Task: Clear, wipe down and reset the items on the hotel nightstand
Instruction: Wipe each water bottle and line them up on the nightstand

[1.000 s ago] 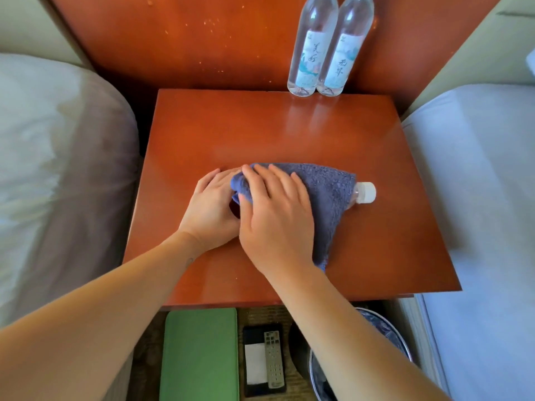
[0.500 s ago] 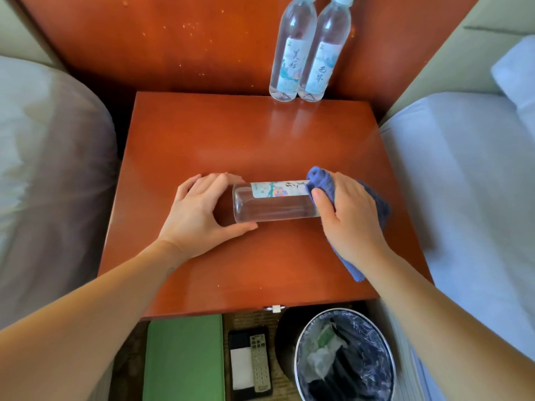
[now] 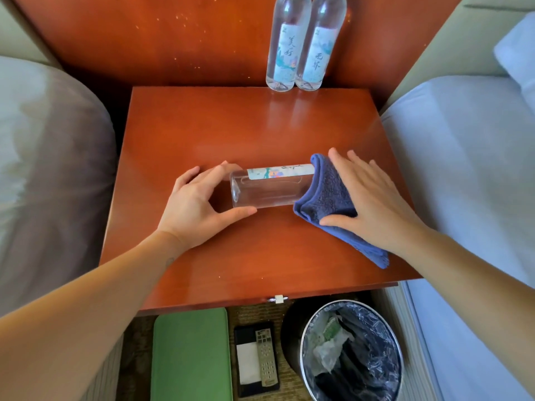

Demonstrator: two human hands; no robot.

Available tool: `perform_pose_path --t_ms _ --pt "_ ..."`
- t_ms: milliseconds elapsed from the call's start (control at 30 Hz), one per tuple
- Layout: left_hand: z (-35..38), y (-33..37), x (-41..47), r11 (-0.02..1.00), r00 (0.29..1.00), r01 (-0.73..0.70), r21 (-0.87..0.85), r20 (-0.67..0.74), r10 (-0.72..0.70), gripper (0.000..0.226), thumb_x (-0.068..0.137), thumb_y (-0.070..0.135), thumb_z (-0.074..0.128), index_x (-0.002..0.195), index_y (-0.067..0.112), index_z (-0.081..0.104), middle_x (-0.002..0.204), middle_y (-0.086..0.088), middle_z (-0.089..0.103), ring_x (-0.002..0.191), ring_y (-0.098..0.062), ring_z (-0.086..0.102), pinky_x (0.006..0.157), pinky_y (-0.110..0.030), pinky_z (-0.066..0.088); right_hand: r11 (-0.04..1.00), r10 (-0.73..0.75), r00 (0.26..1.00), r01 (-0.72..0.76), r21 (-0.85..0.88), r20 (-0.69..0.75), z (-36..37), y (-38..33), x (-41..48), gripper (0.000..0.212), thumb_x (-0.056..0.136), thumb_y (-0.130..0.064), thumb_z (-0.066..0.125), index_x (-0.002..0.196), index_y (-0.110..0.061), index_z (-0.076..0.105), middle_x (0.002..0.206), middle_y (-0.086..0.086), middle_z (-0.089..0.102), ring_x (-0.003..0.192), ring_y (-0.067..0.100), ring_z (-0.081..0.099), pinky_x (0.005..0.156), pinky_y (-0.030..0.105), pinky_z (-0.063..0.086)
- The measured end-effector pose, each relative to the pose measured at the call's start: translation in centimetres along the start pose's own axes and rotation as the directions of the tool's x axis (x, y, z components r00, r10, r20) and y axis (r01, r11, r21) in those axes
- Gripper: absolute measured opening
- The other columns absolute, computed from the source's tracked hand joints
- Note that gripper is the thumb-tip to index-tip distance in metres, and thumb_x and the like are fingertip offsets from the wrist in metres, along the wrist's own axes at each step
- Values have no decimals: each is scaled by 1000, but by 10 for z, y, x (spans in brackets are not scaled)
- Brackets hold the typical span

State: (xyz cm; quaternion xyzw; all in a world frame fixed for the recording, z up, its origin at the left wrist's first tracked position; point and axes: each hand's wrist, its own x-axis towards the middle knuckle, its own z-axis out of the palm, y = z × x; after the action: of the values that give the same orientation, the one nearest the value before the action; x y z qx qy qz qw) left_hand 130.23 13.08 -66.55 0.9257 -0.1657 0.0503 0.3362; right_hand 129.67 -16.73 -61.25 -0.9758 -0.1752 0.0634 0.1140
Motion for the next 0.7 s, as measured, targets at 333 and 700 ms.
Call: perform_pose_path --t_ms 333,700 --pt "-1 -2 0 999 1000 -23 28 -3 23 68 76 67 56 135 37 39 139 20 51 132 -4 45 117 -40 23 997 39 989 -48 62 142 -29 1 29 51 67 -42 84 114 -27 68 93 -1 72 88 24 63 73 39 51" --pt "-4 5 0 998 998 55 -7 42 -55 82 79 83 34 140 28 46 135 19 53 132 -6 44 117 -27 14 996 89 992 -89 0 95 -24 -3 18 57 72 -48 80 124 -34 62 94 2 72 86 30 63 66 40 53"
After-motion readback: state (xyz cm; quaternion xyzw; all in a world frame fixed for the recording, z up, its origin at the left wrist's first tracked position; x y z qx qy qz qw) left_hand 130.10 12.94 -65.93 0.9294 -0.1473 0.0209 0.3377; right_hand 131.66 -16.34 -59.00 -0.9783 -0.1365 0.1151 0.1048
